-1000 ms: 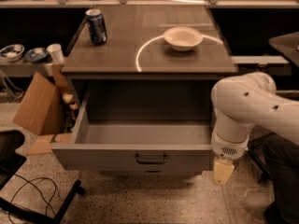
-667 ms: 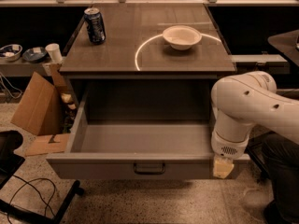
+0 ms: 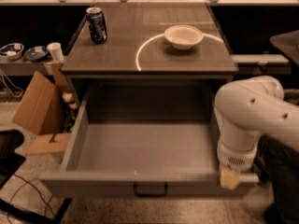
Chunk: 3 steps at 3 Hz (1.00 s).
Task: Open top drawer
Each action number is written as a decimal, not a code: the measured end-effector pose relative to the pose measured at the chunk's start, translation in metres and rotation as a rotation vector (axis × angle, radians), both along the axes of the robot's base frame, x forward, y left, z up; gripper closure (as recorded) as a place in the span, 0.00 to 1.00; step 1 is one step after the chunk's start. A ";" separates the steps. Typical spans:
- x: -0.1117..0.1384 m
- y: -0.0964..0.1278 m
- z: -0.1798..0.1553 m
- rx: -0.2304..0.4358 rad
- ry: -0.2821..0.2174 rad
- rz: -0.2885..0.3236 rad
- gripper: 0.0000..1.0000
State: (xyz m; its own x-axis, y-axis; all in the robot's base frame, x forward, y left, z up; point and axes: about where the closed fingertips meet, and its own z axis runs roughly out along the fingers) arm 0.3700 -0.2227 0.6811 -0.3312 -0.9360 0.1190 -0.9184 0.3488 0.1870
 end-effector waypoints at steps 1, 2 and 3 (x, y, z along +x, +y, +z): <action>0.000 0.001 -0.001 0.000 0.000 0.000 1.00; -0.010 -0.003 0.001 -0.020 0.020 -0.006 1.00; -0.010 -0.003 0.001 -0.020 0.020 -0.006 0.82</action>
Offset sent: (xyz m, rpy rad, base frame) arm -0.2365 -0.0929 0.1100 -0.4455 0.4536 -0.1219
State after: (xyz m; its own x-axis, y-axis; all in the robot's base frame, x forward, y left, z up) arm 0.3600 -0.2253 0.6818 -0.3338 -0.9316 0.1439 -0.9126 0.3576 0.1980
